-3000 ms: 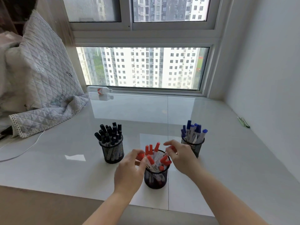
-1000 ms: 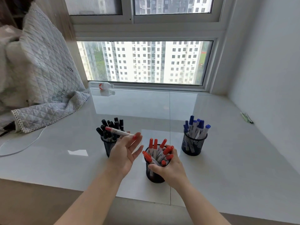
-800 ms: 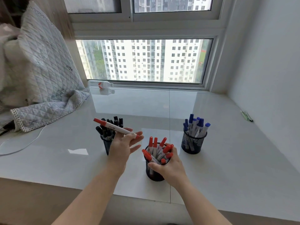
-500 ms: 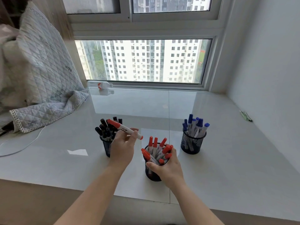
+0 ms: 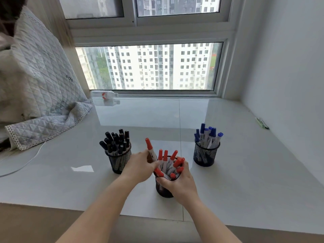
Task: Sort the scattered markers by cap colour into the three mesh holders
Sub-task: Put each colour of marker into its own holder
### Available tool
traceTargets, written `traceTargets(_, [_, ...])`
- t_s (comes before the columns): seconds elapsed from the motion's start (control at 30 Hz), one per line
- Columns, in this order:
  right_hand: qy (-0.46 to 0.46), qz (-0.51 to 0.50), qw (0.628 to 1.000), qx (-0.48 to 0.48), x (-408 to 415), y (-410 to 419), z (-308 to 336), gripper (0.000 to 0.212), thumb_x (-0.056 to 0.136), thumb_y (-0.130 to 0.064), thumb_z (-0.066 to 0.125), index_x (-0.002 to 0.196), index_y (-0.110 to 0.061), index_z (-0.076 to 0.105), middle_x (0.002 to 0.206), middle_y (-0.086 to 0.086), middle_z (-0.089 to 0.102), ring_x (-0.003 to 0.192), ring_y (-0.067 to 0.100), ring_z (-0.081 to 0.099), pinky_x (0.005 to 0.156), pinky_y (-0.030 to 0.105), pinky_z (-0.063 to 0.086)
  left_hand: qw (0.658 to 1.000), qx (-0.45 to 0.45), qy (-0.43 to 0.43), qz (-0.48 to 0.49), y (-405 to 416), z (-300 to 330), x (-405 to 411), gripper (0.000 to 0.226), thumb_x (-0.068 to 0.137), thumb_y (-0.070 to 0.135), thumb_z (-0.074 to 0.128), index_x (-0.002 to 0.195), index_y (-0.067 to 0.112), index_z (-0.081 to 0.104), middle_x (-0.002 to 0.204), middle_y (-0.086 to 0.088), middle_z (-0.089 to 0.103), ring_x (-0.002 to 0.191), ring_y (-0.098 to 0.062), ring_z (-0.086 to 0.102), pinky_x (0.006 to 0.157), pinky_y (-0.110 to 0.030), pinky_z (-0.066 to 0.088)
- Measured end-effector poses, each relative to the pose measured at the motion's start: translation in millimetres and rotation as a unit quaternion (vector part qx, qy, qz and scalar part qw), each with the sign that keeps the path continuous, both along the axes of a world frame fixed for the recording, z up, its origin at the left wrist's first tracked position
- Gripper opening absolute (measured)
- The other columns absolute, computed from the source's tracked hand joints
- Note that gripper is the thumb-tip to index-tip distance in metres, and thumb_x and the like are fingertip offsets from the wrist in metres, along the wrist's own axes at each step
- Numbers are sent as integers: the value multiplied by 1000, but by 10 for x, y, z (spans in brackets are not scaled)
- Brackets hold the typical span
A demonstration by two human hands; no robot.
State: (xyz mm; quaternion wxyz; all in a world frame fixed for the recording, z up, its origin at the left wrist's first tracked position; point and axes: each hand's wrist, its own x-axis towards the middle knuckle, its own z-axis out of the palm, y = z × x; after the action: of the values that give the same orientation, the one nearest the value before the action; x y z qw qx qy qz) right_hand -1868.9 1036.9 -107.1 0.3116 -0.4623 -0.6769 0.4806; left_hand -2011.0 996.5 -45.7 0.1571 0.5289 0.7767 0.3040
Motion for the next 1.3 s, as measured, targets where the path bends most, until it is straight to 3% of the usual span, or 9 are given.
traceTargets(0.23, [0,-2,1000,-1,-13,4,1,75,41,-60,72,105,-42,37,104,-12,61,94,8,61,85,34,52,987,155,-1,31,-22,44,14,11,85,28,62,86,28,52,72,16,61,68,4,60,60,-13,44])
traceTargets(0.43, [5,1,1000,5,-13,-2,-2,73,43,-59,73,104,-44,36,103,-13,61,93,8,61,83,34,52,989,148,8,-4,-92,-63,-36,11,88,22,59,92,31,64,70,20,61,69,1,61,67,-23,50])
traceTargets(0.67, [20,29,999,-13,-18,81,4,62,46,-59,74,94,-56,35,98,-21,60,90,-2,59,74,20,47,980,110,-163,24,-300,-603,17,55,78,-5,51,113,38,53,115,15,58,106,0,56,78,-15,46])
traceTargets(0.83, [6,77,997,-14,14,199,-10,63,55,-55,75,103,-53,35,97,-24,59,92,-6,56,71,14,42,970,63,-235,2,-227,-850,154,72,68,26,77,130,33,41,125,21,51,116,7,45,92,-25,42])
traceTargets(0.93, [30,112,993,-31,152,257,-91,81,59,-50,75,129,-48,33,118,-20,55,112,-5,49,92,25,43,959,88,-267,28,-125,-917,255,79,56,38,83,123,38,41,118,21,56,113,6,49,93,-24,43])
traceTargets(1.0, [28,81,996,-22,290,280,-179,85,67,-57,70,138,-32,31,126,-15,48,120,4,45,97,28,39,960,97,-259,42,-60,-960,305,77,52,40,83,116,44,39,113,21,58,106,3,54,83,-17,44])
traceTargets(1.07, [39,-5,999,3,427,335,-261,66,74,-57,60,130,-28,40,120,-11,51,113,10,50,87,25,41,962,104,-244,57,2,-990,337,79,52,38,83,115,46,36,112,20,58,103,2,55,78,-14,41])
traceTargets(1.17, [19,-167,984,58,566,507,-352,50,81,-34,66,124,-20,45,115,-6,49,101,13,50,82,24,39,959,125,-244,79,97,-1024,340,74,50,37,82,110,46,39,110,21,58,101,7,54,75,-9,39])
traceTargets(1.3, [42,-264,963,44,576,837,-356,65,77,-21,71,132,-11,36,128,1,40,115,13,43,92,24,37,959,133,-226,107,212,-1072,257,78,50,39,81,118,31,43,112,13,59,103,-3,56,76,-13,41])
